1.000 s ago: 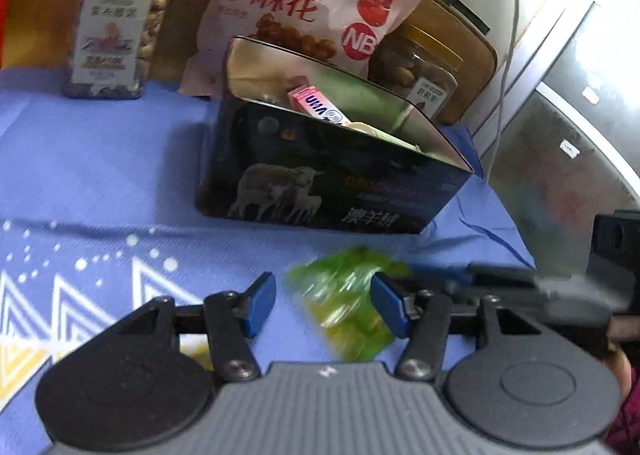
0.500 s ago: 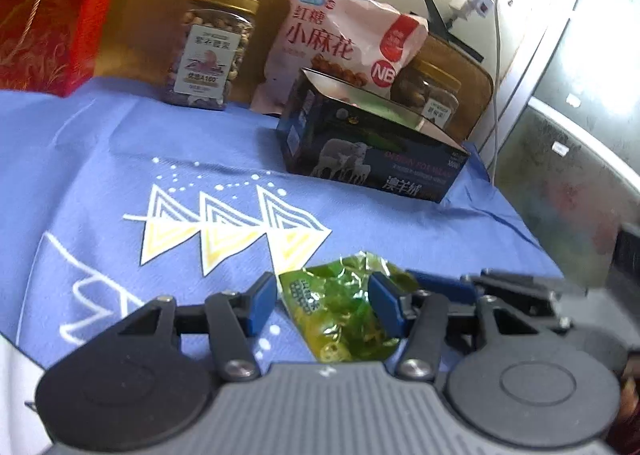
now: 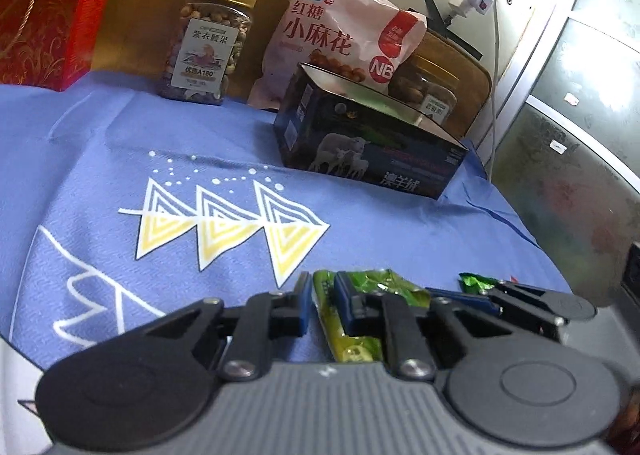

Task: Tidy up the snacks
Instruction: 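Grasp the green wrapped snack bag with the right gripper while the left gripper pinches it too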

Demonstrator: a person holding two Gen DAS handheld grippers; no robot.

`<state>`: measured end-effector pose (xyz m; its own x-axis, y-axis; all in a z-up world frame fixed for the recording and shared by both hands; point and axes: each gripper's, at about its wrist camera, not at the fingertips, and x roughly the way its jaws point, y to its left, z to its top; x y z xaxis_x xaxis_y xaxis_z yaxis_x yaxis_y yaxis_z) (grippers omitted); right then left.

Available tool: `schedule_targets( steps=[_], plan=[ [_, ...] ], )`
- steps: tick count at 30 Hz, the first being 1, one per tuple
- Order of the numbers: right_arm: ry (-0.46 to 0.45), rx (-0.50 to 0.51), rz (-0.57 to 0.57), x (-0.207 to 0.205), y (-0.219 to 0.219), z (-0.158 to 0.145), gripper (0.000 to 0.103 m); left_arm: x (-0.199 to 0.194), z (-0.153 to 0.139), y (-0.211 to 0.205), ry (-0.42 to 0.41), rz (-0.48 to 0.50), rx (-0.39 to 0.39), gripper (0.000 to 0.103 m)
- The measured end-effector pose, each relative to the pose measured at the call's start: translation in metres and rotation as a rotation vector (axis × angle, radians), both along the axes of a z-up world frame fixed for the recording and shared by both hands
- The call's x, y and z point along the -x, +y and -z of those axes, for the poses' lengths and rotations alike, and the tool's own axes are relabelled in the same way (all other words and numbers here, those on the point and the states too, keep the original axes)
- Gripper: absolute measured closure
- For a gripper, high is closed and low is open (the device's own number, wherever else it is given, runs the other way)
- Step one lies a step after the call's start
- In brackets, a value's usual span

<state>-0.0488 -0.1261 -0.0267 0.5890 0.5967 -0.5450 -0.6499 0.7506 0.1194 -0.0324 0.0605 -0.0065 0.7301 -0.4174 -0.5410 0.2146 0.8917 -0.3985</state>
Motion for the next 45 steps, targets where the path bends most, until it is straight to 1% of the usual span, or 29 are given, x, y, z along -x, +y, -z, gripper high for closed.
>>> schedule_targets(
  steps=[1, 2, 3, 4, 6, 8, 9, 10, 11, 13, 14, 16, 17, 18, 19, 20, 21, 23, 24, 25, 26, 28, 31, 35, 37, 39, 42, 45],
  plan=[
    [-0.041, 0.052, -0.005, 0.005, 0.008, 0.002, 0.026, 0.000, 0.000, 0.002, -0.001, -0.003, 0.008, 0.089],
    [-0.076, 0.084, -0.007, 0.010, 0.013, 0.002, 0.029, 0.001, -0.001, 0.003, -0.009, -0.001, 0.021, 0.089],
    [-0.093, 0.092, -0.014, 0.012, 0.015, 0.002, 0.037, 0.004, -0.002, 0.004, -0.024, 0.003, 0.033, 0.089],
    [-0.109, 0.098, -0.012, 0.013, 0.016, 0.002, 0.041, 0.006, -0.003, 0.005, -0.044, 0.015, 0.046, 0.089],
    [-0.115, 0.095, -0.011, 0.012, 0.014, 0.001, 0.044, 0.010, -0.005, 0.003, -0.072, 0.040, 0.046, 0.089],
    [-0.136, 0.101, -0.013, 0.015, 0.013, 0.001, 0.045, 0.011, -0.006, -0.001, -0.075, 0.041, 0.027, 0.089],
    [-0.155, 0.111, -0.014, 0.018, 0.015, 0.002, 0.047, 0.010, -0.006, 0.000, -0.071, 0.033, 0.024, 0.085],
    [-0.171, 0.119, -0.016, 0.020, 0.015, 0.002, 0.047, 0.009, -0.006, 0.001, -0.061, 0.019, 0.025, 0.072],
    [-0.185, 0.123, -0.012, 0.022, 0.015, 0.002, 0.048, 0.007, -0.006, 0.004, -0.048, 0.008, 0.037, 0.067],
    [-0.195, 0.112, 0.008, 0.021, 0.012, 0.001, 0.048, 0.005, -0.005, 0.010, -0.034, -0.012, 0.067, 0.062],
    [-0.188, 0.099, 0.026, 0.018, 0.009, 0.000, 0.048, 0.004, -0.004, 0.012, -0.024, -0.020, 0.075, 0.059],
    [-0.160, 0.066, 0.061, 0.012, 0.003, -0.001, 0.048, 0.003, -0.003, 0.014, -0.011, -0.029, 0.076, 0.041],
    [-0.144, 0.047, 0.068, 0.010, 0.000, -0.001, 0.048, 0.003, -0.003, 0.014, -0.012, -0.028, 0.077, 0.038],
    [-0.133, 0.028, 0.073, 0.008, -0.003, -0.001, 0.048, 0.004, -0.003, 0.014, -0.015, -0.022, 0.082, 0.028],
    [-0.130, 0.015, 0.071, 0.008, -0.004, -0.002, 0.048, 0.004, -0.003, 0.014, -0.020, -0.013, 0.090, 0.021],
    [-0.131, 0.007, 0.064, 0.009, -0.005, -0.002, 0.048, 0.004, -0.004, 0.014, -0.024, -0.001, 0.098, 0.020],
    [-0.138, 0.003, 0.051, 0.011, -0.005, -0.002, 0.048, 0.004, -0.003, 0.013, -0.022, 0.013, 0.102, 0.020],
    [-0.150, -0.005, 0.020, 0.015, -0.002, -0.003, 0.048, 0.003, -0.003, 0.010, -0.011, 0.042, 0.102, 0.025],
    [-0.156, -0.007, 0.003, 0.017, 0.000, -0.003, 0.048, 0.003, -0.002, 0.008, -0.008, 0.052, 0.098, 0.032],
    [-0.161, -0.005, -0.010, 0.019, 0.002, -0.003, 0.047, 0.003, -0.002, 0.007, -0.006, 0.061, 0.095, 0.043],
    [-0.165, 0.000, -0.018, 0.020, 0.004, -0.003, 0.047, 0.002, -0.001, 0.005, 0.001, 0.069, 0.093, 0.050],
    [-0.160, 0.008, -0.023, 0.019, 0.005, -0.003, 0.047, 0.000, 0.000, 0.004, 0.011, 0.084, 0.100, 0.068],
    [-0.122, 0.003, -0.015, 0.014, 0.005, -0.002, 0.047, 0.000, 0.001, 0.004, 0.014, 0.078, 0.095, 0.077],
    [-0.110, 0.015, -0.013, 0.013, 0.007, 0.000, 0.047, -0.001, 0.002, 0.003, 0.025, 0.064, 0.085, 0.084],
    [-0.098, 0.020, -0.006, 0.011, 0.007, 0.002, 0.043, -0.002, 0.003, 0.003, 0.034, 0.061, 0.084, 0.085],
    [-0.078, 0.021, -0.004, 0.009, 0.007, 0.002, 0.035, -0.002, 0.003, 0.004, 0.033, 0.062, 0.082, 0.085],
    [-0.069, 0.039, -0.010, 0.009, 0.009, 0.003, 0.032, -0.002, 0.003, 0.003, 0.034, 0.061, 0.080, 0.085],
    [-0.071, 0.047, -0.011, 0.010, 0.010, 0.003, 0.033, -0.002, 0.003, 0.003, 0.034, 0.060, 0.079, 0.086]
  ],
)
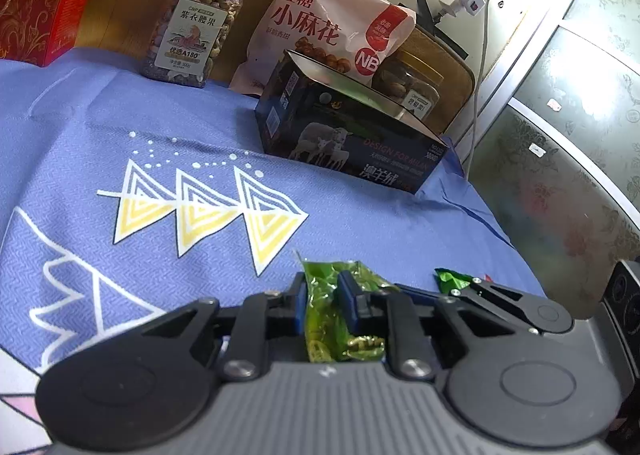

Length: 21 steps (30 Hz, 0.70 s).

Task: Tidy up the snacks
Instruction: 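Grasp the green wrapped snack bag with the right gripper while the left gripper pinches it too, then carry the green bag over the tin box with both grippers and release it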

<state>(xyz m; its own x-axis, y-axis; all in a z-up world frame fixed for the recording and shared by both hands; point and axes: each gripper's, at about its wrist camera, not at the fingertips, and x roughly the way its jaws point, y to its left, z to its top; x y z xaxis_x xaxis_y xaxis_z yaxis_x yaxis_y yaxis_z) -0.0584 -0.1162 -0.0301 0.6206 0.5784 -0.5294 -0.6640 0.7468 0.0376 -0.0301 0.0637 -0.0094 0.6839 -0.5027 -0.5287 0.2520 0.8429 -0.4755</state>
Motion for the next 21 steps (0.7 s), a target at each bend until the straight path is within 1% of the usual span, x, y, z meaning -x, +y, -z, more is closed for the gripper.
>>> schedule_targets(
  steps=[1, 2, 3, 6, 9, 14, 21],
  plan=[
    [0.002, -0.001, 0.002, -0.001, 0.000, 0.000, 0.034, 0.000, 0.000, 0.000, 0.000, -0.001, -0.001, 0.086],
    [0.001, -0.001, 0.004, -0.001, -0.001, 0.000, 0.039, 0.000, 0.000, 0.000, -0.001, -0.003, -0.004, 0.086],
    [-0.002, -0.002, 0.003, -0.001, -0.001, 0.000, 0.042, 0.000, 0.000, 0.000, -0.001, -0.004, -0.006, 0.086],
    [-0.018, 0.006, -0.001, 0.002, 0.000, 0.000, 0.045, 0.000, -0.001, -0.001, -0.003, -0.007, -0.015, 0.085],
    [-0.022, 0.005, -0.002, 0.002, 0.000, 0.000, 0.046, 0.002, -0.001, -0.004, -0.009, -0.015, -0.038, 0.083],
    [-0.029, 0.011, -0.002, 0.002, 0.001, 0.000, 0.046, 0.003, -0.004, -0.011, -0.016, -0.032, -0.085, 0.082],
    [-0.040, 0.014, -0.002, 0.004, 0.002, -0.001, 0.047, 0.002, -0.009, -0.014, 0.021, -0.060, -0.098, 0.084]
  ],
)
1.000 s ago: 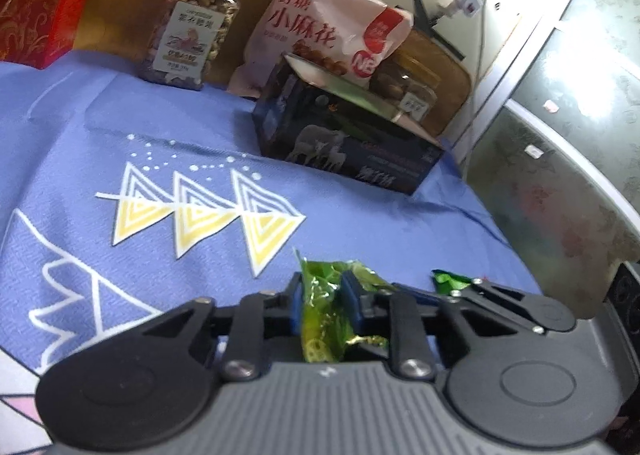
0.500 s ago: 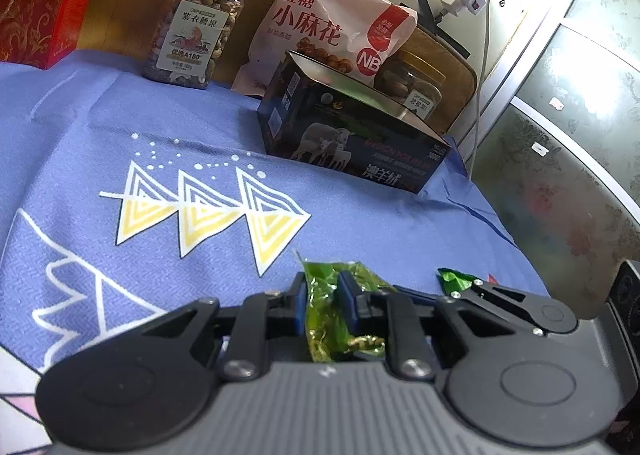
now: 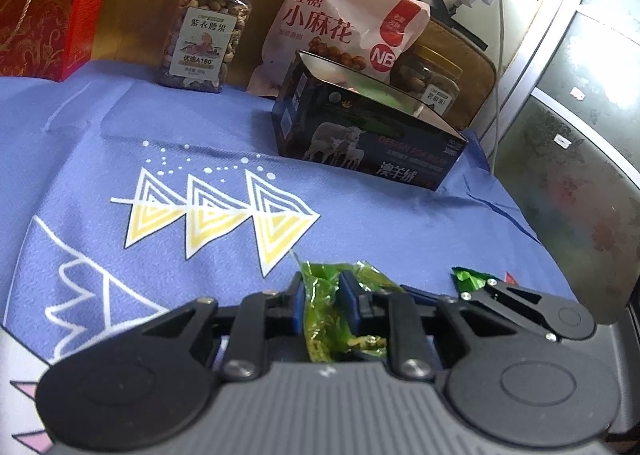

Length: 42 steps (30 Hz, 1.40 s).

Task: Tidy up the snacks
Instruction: 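Carry the green bag over the tin box with both grippers and release it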

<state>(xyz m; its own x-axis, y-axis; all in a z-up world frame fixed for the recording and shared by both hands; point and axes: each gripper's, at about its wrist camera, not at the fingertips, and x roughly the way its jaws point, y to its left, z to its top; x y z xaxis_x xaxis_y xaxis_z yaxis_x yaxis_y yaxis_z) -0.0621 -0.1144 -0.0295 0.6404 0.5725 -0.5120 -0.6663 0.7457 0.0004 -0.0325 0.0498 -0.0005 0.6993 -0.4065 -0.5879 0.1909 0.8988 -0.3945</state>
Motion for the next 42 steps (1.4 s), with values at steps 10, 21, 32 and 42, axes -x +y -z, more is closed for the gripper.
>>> schedule_targets(
  steps=[10, 21, 32, 42],
  plan=[
    [-0.009, -0.041, 0.017, -0.001, -0.009, -0.006, 0.049, -0.005, -0.017, -0.016, -0.003, -0.001, -0.057, 0.085],
    [-0.085, -0.064, 0.075, -0.016, -0.029, -0.027, 0.049, -0.030, -0.051, -0.046, -0.073, 0.054, -0.118, 0.085],
    [-0.213, -0.055, 0.147, -0.052, -0.048, -0.054, 0.049, -0.076, -0.090, -0.079, -0.173, 0.102, -0.155, 0.085],
    [-0.271, -0.049, 0.195, -0.100, -0.055, -0.063, 0.049, -0.132, -0.104, -0.094, -0.208, 0.096, -0.168, 0.085]
  ],
)
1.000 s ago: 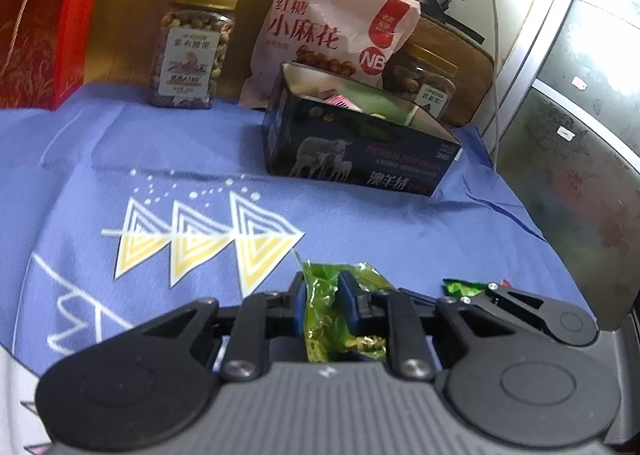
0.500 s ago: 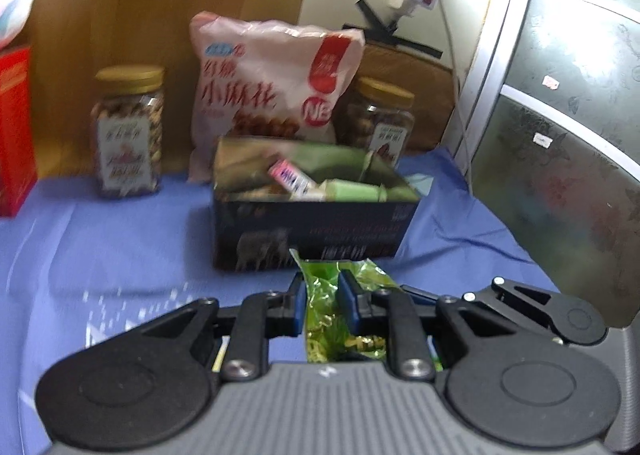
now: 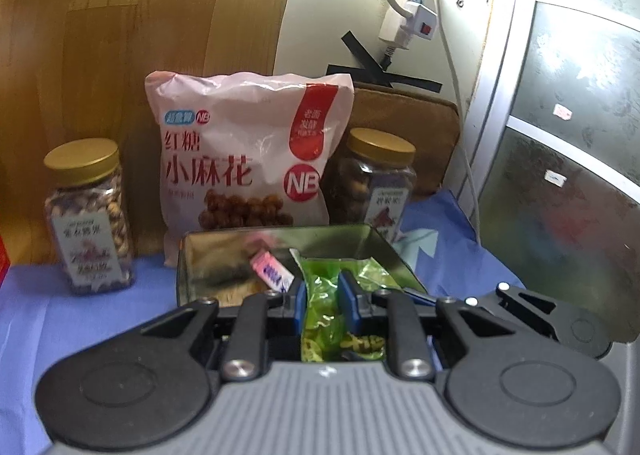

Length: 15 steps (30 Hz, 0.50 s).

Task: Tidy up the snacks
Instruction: 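Carry the green bag over the tin box with both grippers and release it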

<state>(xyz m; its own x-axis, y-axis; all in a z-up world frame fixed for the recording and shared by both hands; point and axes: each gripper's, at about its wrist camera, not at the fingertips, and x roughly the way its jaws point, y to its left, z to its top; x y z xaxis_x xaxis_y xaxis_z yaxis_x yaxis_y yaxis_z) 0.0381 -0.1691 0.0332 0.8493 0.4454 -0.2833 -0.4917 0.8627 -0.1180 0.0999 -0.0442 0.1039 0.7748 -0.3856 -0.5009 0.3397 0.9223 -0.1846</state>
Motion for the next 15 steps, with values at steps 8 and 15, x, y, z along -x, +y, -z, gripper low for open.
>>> schedule_targets(
  steps=[8, 15],
  plan=[
    [0.013, 0.000, 0.080, -0.043, -0.016, 0.004, 0.068, -0.046, 0.018, -0.015, 0.047, 0.005, -0.013, 0.084],
    [0.071, 0.022, 0.174, -0.078, -0.025, 0.020, 0.065, -0.083, 0.039, -0.023, 0.092, -0.060, -0.029, 0.084]
  ],
)
